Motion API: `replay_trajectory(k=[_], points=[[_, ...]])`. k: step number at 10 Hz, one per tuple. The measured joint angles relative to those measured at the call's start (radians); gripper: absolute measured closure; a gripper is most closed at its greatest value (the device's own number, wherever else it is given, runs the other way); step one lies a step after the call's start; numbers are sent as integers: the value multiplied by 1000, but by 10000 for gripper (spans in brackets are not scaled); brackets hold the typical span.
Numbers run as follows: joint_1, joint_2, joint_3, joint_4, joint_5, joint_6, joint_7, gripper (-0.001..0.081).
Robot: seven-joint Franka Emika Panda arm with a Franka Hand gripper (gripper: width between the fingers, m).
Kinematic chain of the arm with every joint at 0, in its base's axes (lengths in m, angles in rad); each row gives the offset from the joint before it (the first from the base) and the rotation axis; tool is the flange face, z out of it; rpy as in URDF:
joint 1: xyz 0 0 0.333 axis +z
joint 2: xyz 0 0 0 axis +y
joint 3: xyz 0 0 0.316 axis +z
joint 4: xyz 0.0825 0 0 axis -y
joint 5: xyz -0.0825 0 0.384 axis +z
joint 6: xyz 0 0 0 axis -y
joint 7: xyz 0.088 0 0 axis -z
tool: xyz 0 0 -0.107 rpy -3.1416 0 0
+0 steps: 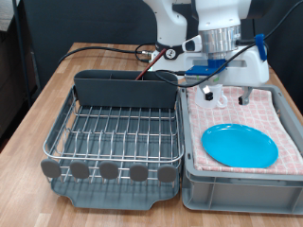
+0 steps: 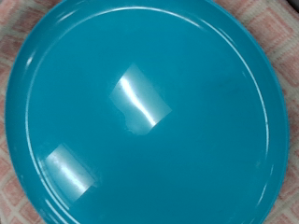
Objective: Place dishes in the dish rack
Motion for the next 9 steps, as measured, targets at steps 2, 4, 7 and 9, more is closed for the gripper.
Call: replay_trajectory(k=[2,4,7,9], points=[[-3,18,2,-27,110,45,-111,4],[-4,41,12,-36,230,82,-239,4],[-4,78,26,-37,340,114,-346,4],[-6,97,39,-35,406,128,-416,4]])
